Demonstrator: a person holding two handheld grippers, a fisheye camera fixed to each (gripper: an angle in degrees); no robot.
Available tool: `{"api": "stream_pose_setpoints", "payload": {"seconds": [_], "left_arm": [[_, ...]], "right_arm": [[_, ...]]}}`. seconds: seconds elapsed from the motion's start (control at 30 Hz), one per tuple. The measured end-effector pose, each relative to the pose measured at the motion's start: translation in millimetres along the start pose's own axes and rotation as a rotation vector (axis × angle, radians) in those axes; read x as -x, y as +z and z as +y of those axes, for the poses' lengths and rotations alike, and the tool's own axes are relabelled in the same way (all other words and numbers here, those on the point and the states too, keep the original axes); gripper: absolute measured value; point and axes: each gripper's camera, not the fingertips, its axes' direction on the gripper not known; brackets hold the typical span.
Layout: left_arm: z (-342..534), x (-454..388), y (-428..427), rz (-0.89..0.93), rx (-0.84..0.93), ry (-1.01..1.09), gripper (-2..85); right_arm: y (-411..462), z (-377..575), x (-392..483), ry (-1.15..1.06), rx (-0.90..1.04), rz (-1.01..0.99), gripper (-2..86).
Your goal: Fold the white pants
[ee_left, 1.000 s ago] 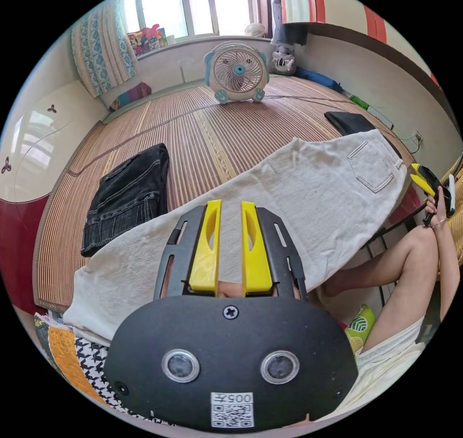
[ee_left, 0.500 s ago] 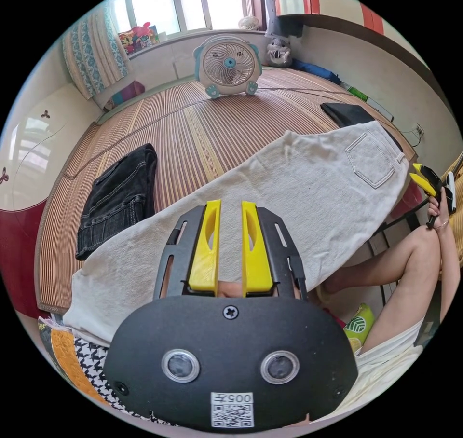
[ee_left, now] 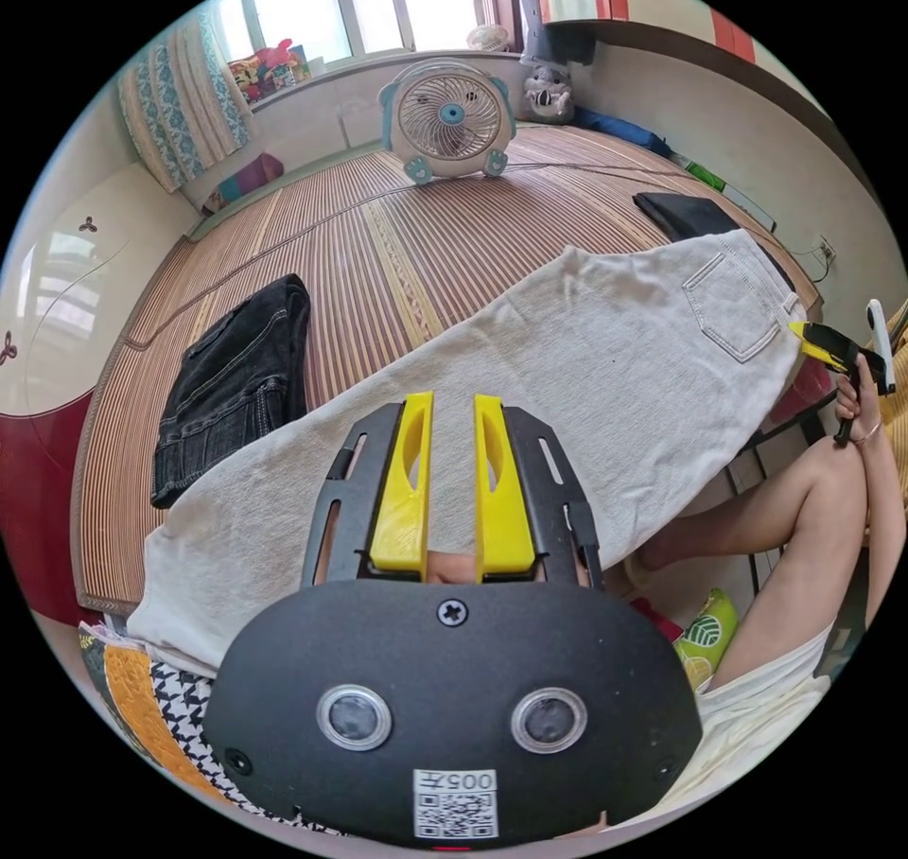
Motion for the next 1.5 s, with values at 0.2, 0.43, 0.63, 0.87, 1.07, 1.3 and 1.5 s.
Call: {"api": "stream_pose_setpoints", "payload": {"seconds": [0.2, 0.43, 0.63, 0.87, 1.07, 1.3, 1.5], "left_arm": [[-15, -9, 2, 0.007, -0.003, 0.000, 7.9], [-31, -26, 4, 0.029, -0.010, 0.044, 7.9], [-37, -61, 5, 0.121, 0.000, 0.266, 8.6], [-32, -119, 10, 0.061, 0.068, 0.499, 9.1], [-31, -151, 5, 0.168, 0.078, 0.573, 10.5], [-19, -180, 24, 0.086, 0.182, 0.690, 11.4], [-15, -177, 31, 0.040, 0.183, 0.693, 10.5]], "right_arm": [[4, -3, 14, 0.062, -0.042, -0.040, 7.4], [39, -16, 19, 0.248, 0.088, 0.143, 6.5], [14, -8, 37, 0.206, -0.041, 0.036, 1.6], [-8, 4, 76, 0.144, -0.190, -0.004, 0.6], [-10, 6, 108, 0.200, -0.301, 0.061, 0.3], [-3, 4, 153, 0.182, -0.380, 0.128, 0.3], [5, 3, 182, 0.168, -0.388, 0.131, 0.3]]}}
